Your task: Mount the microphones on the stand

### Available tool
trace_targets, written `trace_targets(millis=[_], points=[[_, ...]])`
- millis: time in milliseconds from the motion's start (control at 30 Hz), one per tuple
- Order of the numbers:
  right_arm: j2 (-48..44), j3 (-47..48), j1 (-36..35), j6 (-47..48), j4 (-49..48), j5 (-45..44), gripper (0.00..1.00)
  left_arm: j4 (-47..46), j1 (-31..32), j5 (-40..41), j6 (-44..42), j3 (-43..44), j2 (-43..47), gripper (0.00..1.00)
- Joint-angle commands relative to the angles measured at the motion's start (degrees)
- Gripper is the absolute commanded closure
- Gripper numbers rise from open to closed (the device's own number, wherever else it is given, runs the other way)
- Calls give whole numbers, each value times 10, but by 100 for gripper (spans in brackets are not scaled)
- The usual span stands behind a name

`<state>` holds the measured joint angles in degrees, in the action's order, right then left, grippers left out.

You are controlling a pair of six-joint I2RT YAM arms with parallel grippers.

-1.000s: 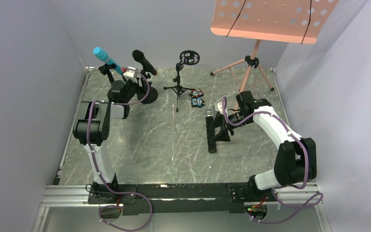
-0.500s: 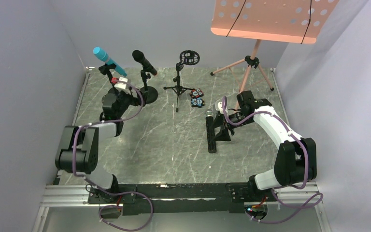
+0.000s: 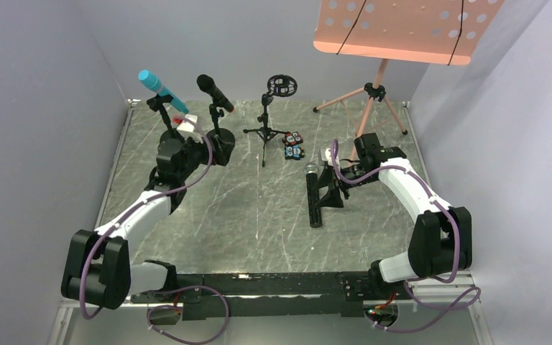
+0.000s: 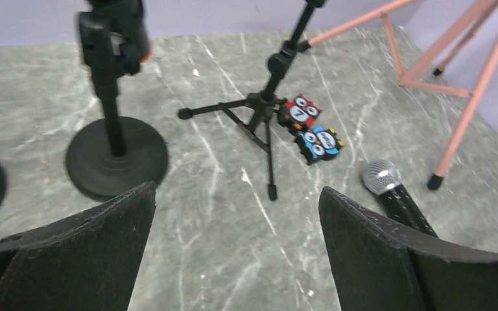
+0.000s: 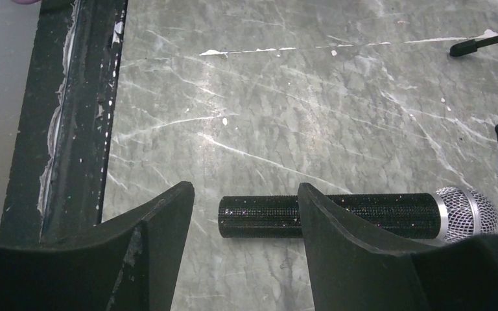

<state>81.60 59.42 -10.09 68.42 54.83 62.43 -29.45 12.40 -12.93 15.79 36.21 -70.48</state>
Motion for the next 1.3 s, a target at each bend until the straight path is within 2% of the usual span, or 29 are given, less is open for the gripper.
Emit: trace_targets(millis=[0, 133, 333, 733, 1033, 1167, 1267], points=[[-16, 19, 4, -1, -18, 7, 35, 94, 29, -45, -6, 79, -28, 1], [-18, 20, 6, 1, -17, 7, 35, 111, 59, -86, -53, 152, -94, 1], [-19, 19, 9, 6, -12, 11, 35, 108, 66, -130, -87, 271, -222, 4], [-18, 24, 10, 22, 4, 14, 34, -19, 68, -143, -87, 401, -400, 17], [-13, 29, 11, 36, 19, 16, 34, -24, 68, -118, -74, 489, -470, 30], [-9, 32, 10, 40, 25, 16, 34, -20, 71, -117, -78, 508, -488, 31], [-6, 32, 10, 42, 27, 15, 34, -24, 73, -120, -81, 514, -497, 43]])
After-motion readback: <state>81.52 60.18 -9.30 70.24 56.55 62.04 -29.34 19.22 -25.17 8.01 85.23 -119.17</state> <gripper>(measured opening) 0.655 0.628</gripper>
